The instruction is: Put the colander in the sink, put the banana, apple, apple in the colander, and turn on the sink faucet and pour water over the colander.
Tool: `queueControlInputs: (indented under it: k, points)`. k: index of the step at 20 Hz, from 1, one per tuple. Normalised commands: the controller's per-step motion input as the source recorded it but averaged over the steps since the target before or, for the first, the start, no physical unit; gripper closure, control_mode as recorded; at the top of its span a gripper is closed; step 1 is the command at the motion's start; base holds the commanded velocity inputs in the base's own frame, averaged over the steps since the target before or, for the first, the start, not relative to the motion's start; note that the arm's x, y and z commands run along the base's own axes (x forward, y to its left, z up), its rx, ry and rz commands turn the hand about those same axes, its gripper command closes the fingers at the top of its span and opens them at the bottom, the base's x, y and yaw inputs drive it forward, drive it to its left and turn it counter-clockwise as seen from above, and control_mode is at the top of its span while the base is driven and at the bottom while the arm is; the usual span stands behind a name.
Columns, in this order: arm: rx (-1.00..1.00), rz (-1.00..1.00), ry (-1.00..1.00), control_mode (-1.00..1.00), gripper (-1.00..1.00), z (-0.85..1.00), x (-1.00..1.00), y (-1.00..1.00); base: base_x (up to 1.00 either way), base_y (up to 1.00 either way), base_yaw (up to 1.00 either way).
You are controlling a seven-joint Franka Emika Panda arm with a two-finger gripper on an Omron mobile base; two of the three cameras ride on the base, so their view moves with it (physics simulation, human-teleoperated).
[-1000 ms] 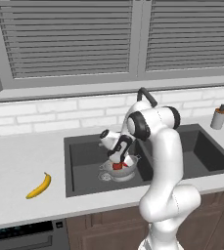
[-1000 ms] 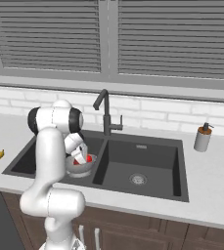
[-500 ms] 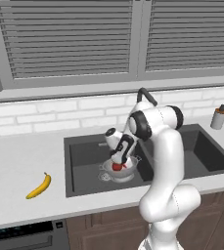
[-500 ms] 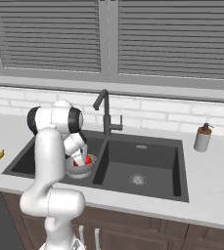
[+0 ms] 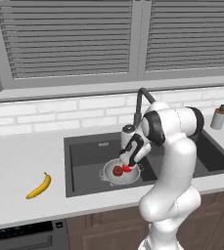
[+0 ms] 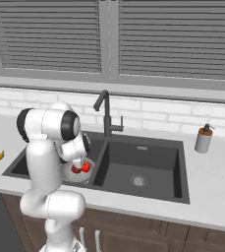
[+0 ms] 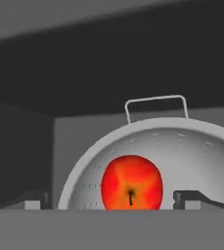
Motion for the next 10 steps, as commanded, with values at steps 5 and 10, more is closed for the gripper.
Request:
queueControlInputs:
  k: [5,10]
  points:
    - [0.23,-0.29,-0.47,-1.0,-1.0,0.36,-0.99,0.03,0.0,0.0,0.0]
    - [0.17,-0.19,-0.5,-1.0,-1.0,0.86,-0.96,0.47,0.0,0.0,0.0]
